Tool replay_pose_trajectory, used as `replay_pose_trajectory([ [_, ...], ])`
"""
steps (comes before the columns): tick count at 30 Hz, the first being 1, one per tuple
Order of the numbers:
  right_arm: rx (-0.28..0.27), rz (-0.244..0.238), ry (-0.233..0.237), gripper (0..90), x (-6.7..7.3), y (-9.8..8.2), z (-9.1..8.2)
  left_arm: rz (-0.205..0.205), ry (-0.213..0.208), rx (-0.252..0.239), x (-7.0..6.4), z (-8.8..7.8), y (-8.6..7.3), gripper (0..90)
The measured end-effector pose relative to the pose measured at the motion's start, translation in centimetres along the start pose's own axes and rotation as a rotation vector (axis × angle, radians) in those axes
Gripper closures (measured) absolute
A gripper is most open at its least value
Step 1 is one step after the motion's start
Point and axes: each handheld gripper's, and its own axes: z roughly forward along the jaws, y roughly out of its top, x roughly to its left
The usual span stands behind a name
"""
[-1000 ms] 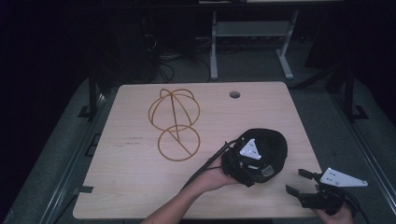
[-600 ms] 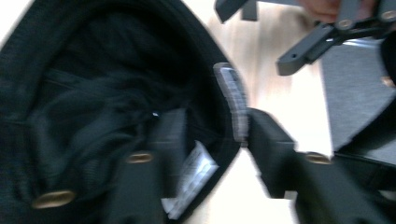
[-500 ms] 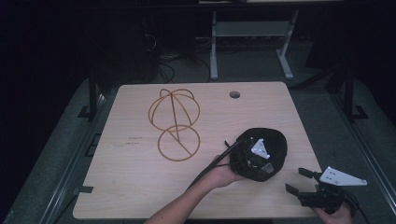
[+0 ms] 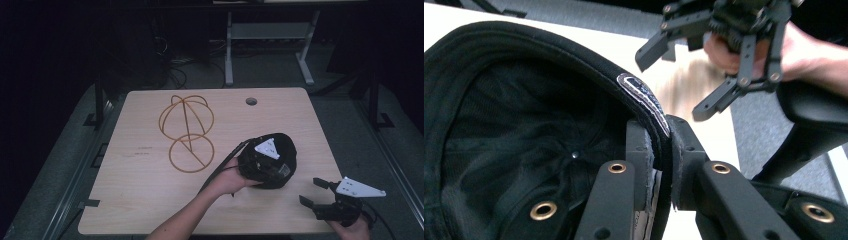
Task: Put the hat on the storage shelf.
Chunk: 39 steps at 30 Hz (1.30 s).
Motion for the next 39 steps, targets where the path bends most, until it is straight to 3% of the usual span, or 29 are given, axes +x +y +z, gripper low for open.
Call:
replay_pose_trajectory([
  [5, -0.025, 0.000, 0.017, 14.2, 0.3, 0.8, 0.3, 0.003, -0.035, -0.043, -0.1, -1.2, 0.0, 81.2],
  [13, -0.057, -0.002, 0.036, 14.3, 0.0, 2.2, 0.2, 0.038, -0.058, -0.045, -0.4, -2.2, 0.9, 81.2],
  [17, -0.103, -0.011, 0.044, 14.9, -0.4, 3.9, 0.2, 0.054, -0.095, -0.072, -0.4, -3.0, 1.7, 81.3],
  [23, -0.128, 0.003, 0.099, 18.5, -0.9, 4.5, 0.8, 0.060, -0.130, -0.089, -0.4, -3.3, 2.0, 81.2],
  [24, -0.129, 0.009, 0.129, 21.0, -1.0, 4.4, 1.1, 0.061, -0.140, -0.091, -0.5, -3.2, 2.1, 81.2],
  [26, -0.121, 0.018, 0.142, 23.1, -1.0, 4.2, 1.4, 0.088, -0.150, -0.087, -0.7, -3.0, 2.3, 81.3],
  [29, -0.122, 0.029, 0.166, 28.3, -1.1, 4.0, 1.6, 0.097, -0.156, -0.084, -0.8, -2.8, 2.5, 81.3],
  [34, -0.176, 0.067, 0.253, 49.3, -1.4, 3.4, 1.7, 0.118, -0.173, -0.089, -1.1, -2.6, 2.8, 81.3],
  [35, -0.176, 0.067, 0.253, 49.3, -1.4, 3.4, 1.7, 0.118, -0.173, -0.089, -1.1, -2.6, 2.8, 81.3],
  [36, -0.198, 0.078, 0.278, 57.3, -1.4, 3.1, 1.8, 0.118, -0.175, -0.087, -1.1, -2.6, 2.8, 81.3],
  [37, -0.198, 0.078, 0.278, 57.3, -1.4, 3.1, 1.8, 0.115, -0.176, -0.086, -1.1, -2.6, 2.8, 81.3],
  [38, -0.199, 0.071, 0.278, 66.0, -1.3, 2.9, 1.7, 0.115, -0.175, -0.084, -1.1, -2.7, 2.7, 81.3],
  [39, -0.202, 0.068, 0.277, 68.6, -1.3, 2.9, 1.7, 0.119, -0.175, -0.081, -1.1, -2.7, 2.7, 81.3],
])
